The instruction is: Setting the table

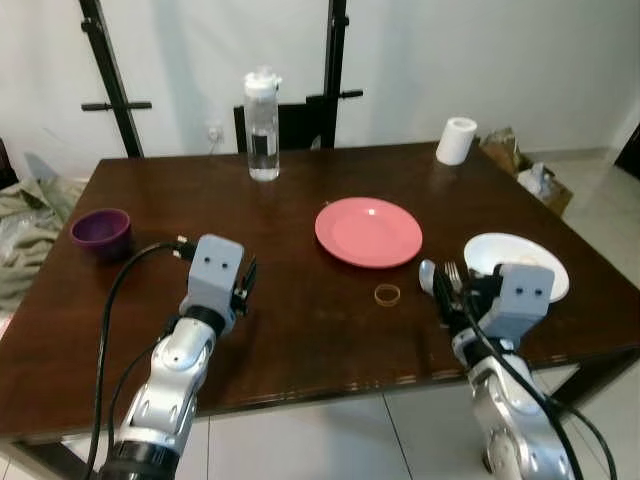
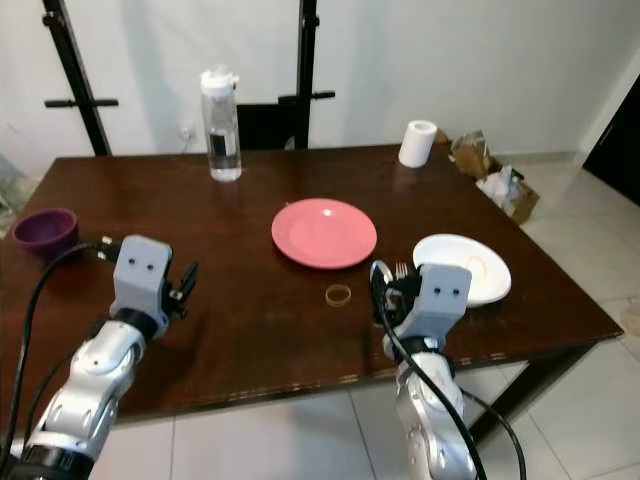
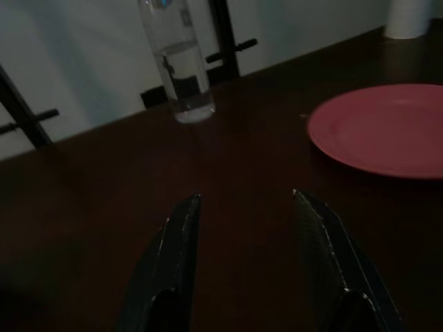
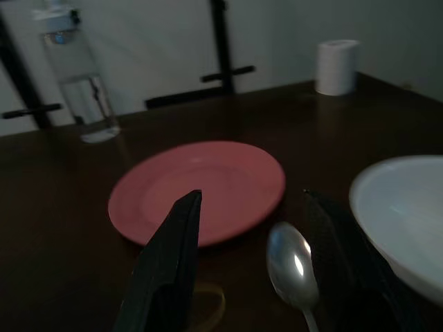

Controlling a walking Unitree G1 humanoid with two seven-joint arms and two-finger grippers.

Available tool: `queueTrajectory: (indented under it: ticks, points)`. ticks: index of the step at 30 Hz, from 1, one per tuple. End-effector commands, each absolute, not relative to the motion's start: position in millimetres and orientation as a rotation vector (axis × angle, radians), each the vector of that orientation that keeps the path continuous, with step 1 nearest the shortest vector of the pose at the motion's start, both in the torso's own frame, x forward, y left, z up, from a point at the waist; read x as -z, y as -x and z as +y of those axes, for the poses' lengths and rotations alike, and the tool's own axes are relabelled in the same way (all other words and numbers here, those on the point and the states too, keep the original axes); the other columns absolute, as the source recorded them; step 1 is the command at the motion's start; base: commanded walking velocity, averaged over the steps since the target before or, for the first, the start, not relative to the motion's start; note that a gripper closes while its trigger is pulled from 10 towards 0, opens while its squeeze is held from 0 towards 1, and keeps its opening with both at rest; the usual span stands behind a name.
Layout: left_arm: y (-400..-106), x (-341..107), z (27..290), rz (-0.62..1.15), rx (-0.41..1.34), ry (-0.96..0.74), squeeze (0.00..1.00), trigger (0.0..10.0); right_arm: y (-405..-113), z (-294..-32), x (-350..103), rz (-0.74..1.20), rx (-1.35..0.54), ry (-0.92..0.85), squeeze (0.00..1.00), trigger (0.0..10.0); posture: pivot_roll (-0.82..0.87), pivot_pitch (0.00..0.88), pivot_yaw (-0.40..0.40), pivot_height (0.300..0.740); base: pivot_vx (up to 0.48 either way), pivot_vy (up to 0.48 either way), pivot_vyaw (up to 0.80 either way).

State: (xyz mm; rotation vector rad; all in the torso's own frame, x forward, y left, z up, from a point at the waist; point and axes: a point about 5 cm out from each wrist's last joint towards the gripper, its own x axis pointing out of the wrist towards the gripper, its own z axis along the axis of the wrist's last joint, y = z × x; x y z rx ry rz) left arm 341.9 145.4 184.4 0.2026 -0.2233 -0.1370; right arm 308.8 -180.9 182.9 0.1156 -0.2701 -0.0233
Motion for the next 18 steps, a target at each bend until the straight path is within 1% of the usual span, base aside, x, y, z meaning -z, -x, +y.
queueTrajectory:
  ticks: [1, 10, 12, 14, 15, 18]
  points:
    - [-341, -180, 144, -0.204, 0.15, -0.2, 0.0, 10.0, -308, -182, -179, -0.256, 0.034, -0.112, 0.0, 10.0, 0.0, 0.075, 0.088, 0.74, 0.48, 0.0, 0.0]
    - [-340, -177, 139, -0.192, 0.195, -0.189, 0.0, 10.0, -308, -180, -179, -0.26, 0.022, -0.099, 0.0, 10.0, -0.01, 0.076, 0.089, 0.74, 0.465, 0.0, 0.0]
    - [-339, -176, 137, -0.176, 0.217, -0.179, 0.0, 10.0, -308, -179, -179, -0.258, 0.019, -0.097, 0.0, 10.0, -0.01, 0.076, 0.089, 0.74, 0.0, 0.0, 0.0]
    - [-335, -169, 129, -0.129, 0.306, -0.153, 0.0, 10.0, -308, -178, -176, -0.237, 0.007, -0.088, 0.0, 10.0, -0.01, 0.077, 0.089, 0.74, 0.0, 0.0, 0.0]
    - [-335, -169, 129, -0.129, 0.306, -0.153, 0.0, 10.0, -308, -178, -176, -0.237, 0.007, -0.088, 0.0, 10.0, -0.01, 0.077, 0.089, 0.74, 0.0, 0.0, 0.0]
    - [-330, -162, 124, -0.087, 0.394, -0.144, 0.0, 10.0, -309, -176, -168, -0.181, 0.0, -0.073, 0.0, 10.0, -0.01, 0.077, 0.089, 0.74, 0.0, 0.0, 0.0]
